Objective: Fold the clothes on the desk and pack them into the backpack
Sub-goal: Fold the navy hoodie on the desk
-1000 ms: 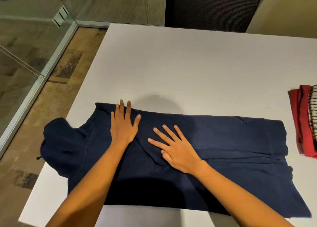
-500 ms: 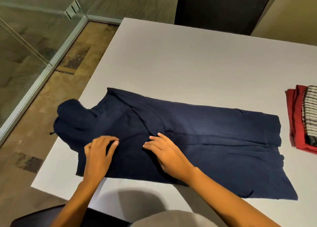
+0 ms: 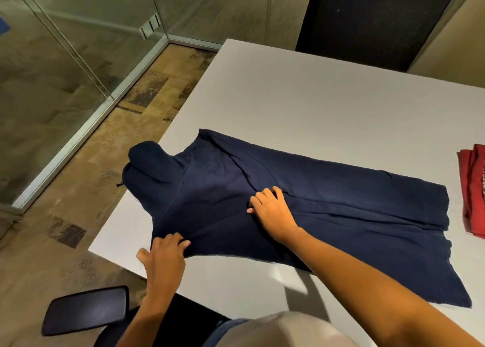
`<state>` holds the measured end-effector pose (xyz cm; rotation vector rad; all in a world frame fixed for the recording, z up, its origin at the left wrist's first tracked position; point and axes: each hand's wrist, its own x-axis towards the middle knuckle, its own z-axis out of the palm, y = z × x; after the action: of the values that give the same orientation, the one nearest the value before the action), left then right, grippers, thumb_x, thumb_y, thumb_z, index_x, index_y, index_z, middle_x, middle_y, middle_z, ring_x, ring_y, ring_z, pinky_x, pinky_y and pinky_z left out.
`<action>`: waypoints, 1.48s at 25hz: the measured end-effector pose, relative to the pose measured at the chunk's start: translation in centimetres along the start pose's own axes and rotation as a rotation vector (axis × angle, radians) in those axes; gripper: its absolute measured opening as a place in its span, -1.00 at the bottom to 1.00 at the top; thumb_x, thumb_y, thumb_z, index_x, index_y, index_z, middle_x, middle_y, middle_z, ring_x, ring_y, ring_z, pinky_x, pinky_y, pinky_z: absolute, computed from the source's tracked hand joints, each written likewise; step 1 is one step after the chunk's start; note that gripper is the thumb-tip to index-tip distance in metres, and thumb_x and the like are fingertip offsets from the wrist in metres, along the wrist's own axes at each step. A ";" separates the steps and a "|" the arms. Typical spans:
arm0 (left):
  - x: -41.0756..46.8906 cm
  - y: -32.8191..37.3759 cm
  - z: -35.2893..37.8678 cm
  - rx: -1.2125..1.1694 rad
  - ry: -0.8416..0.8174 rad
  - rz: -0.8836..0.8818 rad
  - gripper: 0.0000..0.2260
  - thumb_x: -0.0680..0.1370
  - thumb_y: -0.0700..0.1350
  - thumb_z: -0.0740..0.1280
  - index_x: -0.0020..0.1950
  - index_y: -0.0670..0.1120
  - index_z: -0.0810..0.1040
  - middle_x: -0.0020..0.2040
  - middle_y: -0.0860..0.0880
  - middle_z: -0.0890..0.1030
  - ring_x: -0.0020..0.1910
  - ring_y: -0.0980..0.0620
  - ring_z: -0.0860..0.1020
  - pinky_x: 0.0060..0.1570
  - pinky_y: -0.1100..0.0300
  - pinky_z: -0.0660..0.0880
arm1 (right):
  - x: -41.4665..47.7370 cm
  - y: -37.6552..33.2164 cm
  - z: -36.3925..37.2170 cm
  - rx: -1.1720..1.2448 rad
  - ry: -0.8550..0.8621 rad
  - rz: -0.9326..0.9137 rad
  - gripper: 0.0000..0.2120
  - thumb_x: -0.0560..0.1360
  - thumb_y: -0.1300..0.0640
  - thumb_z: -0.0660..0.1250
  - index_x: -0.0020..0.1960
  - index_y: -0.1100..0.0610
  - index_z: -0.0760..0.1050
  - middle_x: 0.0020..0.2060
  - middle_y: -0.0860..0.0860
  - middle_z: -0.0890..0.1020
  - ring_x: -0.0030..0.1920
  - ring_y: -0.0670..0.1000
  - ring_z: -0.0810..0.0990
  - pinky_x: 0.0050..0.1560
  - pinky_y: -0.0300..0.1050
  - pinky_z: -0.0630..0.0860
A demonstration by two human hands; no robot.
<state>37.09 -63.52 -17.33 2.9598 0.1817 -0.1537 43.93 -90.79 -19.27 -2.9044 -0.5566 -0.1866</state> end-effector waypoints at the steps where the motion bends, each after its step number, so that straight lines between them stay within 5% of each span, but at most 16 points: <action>1: 0.2 0.4 -0.3 -0.021 0.009 -0.017 -0.85 0.56 -0.14 0.26 -0.18 -0.05 0.57 -0.28 0.00 0.57 -0.20 -0.12 0.52 -0.13 -0.05 0.20 | -0.2 -0.4 -0.1 0.049 0.024 0.043 -0.75 0.62 0.10 0.07 -0.05 0.13 0.50 -0.16 0.04 0.53 -0.11 0.12 0.52 0.18 0.06 0.31; 3: 0.6 1.1 -1.3 -0.103 0.083 -0.023 -0.98 0.52 -0.10 0.38 -0.07 -0.01 0.57 -0.15 0.02 0.60 -0.05 -0.09 0.52 -0.03 -0.07 0.19 | -1.1 -1.2 -0.6 0.110 0.065 0.074 -0.78 0.61 0.17 0.11 0.14 0.14 0.50 0.10 0.06 0.54 0.15 0.16 0.51 0.33 0.06 0.22; 6: 0.8 1.7 -1.7 -0.223 0.154 0.139 -0.69 0.56 0.09 0.25 0.24 -0.01 0.51 0.18 0.02 0.56 0.20 -0.04 0.48 0.18 0.00 0.28 | -3.5 -2.5 -1.2 0.109 0.004 -0.062 -0.57 0.65 0.08 0.09 0.47 0.19 0.29 0.50 0.07 0.28 0.52 0.12 0.17 0.51 0.06 0.03; 10: 0.5 3.1 1.4 -0.196 -0.022 0.302 -0.40 0.62 0.24 -0.12 0.53 -0.06 0.23 0.53 0.03 0.21 0.52 0.00 0.18 0.45 0.03 0.16 | -7.1 -1.7 -0.5 0.148 -0.127 -0.037 -0.46 0.68 -0.03 0.02 0.58 0.17 0.02 0.58 0.02 0.01 0.57 0.00 -0.09 0.54 0.00 -0.01; 13: 0.1 2.5 3.0 -0.111 -0.056 0.254 -0.33 0.60 0.27 -0.28 0.55 -0.10 0.13 0.54 0.01 0.12 0.52 -0.05 0.15 0.46 -0.02 0.14 | -9.2 0.3 -1.1 0.158 -0.127 0.088 -0.46 0.68 -0.01 0.03 0.58 0.15 0.01 0.58 0.00 0.02 0.57 -0.03 -0.04 0.54 -0.01 0.02; 19: 0.2 2.5 3.0 -0.091 -0.047 0.253 -0.32 0.61 0.25 -0.25 0.52 -0.17 0.21 0.51 -0.10 0.25 0.48 -0.14 0.25 0.39 -0.10 0.25 | -14.9 5.7 -3.0 0.003 -0.155 0.255 -0.42 0.68 -0.11 -0.05 0.59 0.15 -0.05 0.58 0.00 -0.02 0.57 -0.03 -0.07 0.53 -0.01 0.02; 26: 0.3 7.1 1.7 -0.279 -0.009 0.136 -0.48 0.61 -0.01 0.24 0.52 -0.15 0.23 0.49 -0.14 0.31 0.50 -0.18 0.18 0.41 -0.23 0.17 | -21.3 9.8 -4.5 0.011 0.000 0.856 -0.29 0.59 -0.27 -0.27 0.58 0.16 -0.11 0.57 0.04 -0.03 0.56 0.01 -0.10 0.55 -0.07 -0.13; 29: 0.0 12.6 1.6 -0.309 0.094 0.464 -0.51 0.63 -0.04 0.18 0.54 -0.08 0.19 0.51 -0.05 0.27 0.53 -0.09 0.15 0.46 -0.11 0.15 | -20.3 7.5 -4.2 0.032 0.017 0.780 -0.35 0.63 -0.20 -0.18 0.58 0.17 -0.05 0.56 0.03 0.00 0.57 0.02 -0.07 0.54 -0.10 -0.17; 32: -0.5 17.4 3.1 -0.086 0.023 0.842 -0.48 0.61 0.01 0.19 0.55 -0.01 0.17 0.53 -0.02 0.24 0.52 -0.07 0.18 0.45 -0.08 0.16 | -21.3 7.0 -3.4 -0.023 -0.053 0.742 -0.36 0.64 -0.21 -0.24 0.58 0.16 0.00 0.56 0.01 0.05 0.56 0.04 0.03 0.54 -0.06 -0.10; 37: 0.2 16.7 5.3 0.119 -0.045 0.823 -0.45 0.62 0.13 -0.03 0.58 -0.05 0.07 0.56 -0.06 0.14 0.53 -0.06 0.15 0.45 -0.07 0.14 | -25.8 10.6 -5.3 -0.014 -0.061 0.844 -0.34 0.63 -0.24 -0.18 0.59 0.14 -0.01 0.57 0.00 0.07 0.57 0.00 0.01 0.55 -0.13 -0.09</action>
<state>38.95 -80.79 -19.84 2.8641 -1.0578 -0.1169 23.65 -110.65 -19.73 -2.8739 0.6738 0.0205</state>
